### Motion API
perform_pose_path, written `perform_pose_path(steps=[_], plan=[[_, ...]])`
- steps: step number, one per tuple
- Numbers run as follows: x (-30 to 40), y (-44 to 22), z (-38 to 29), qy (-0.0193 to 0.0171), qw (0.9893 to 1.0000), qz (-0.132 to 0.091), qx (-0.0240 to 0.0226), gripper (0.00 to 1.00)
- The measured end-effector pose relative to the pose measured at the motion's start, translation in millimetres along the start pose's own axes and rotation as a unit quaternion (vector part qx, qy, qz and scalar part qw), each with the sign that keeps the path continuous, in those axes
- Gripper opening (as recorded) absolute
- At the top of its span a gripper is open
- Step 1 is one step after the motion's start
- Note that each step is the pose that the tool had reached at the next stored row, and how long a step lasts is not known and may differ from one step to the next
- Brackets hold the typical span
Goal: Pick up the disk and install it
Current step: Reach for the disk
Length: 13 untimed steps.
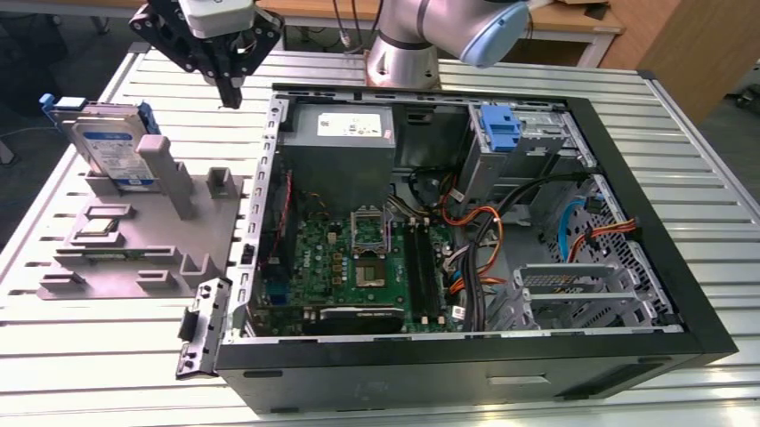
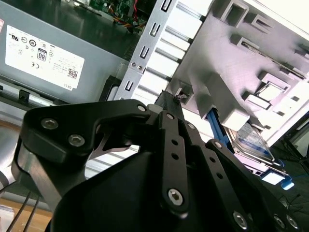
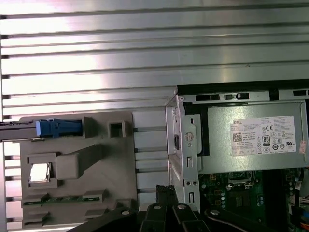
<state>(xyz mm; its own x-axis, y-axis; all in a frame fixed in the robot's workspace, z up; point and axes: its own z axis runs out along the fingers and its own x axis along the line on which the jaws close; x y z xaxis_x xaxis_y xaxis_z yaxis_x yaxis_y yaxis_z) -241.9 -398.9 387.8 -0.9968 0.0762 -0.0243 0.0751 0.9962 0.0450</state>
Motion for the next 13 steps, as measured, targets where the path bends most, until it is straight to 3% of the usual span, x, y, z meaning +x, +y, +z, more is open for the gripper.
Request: perform_pose_path(steps=[13], plan=[[7.1,-0.5,-0.2,0.0,1.0,0.0,0.0,0.1]])
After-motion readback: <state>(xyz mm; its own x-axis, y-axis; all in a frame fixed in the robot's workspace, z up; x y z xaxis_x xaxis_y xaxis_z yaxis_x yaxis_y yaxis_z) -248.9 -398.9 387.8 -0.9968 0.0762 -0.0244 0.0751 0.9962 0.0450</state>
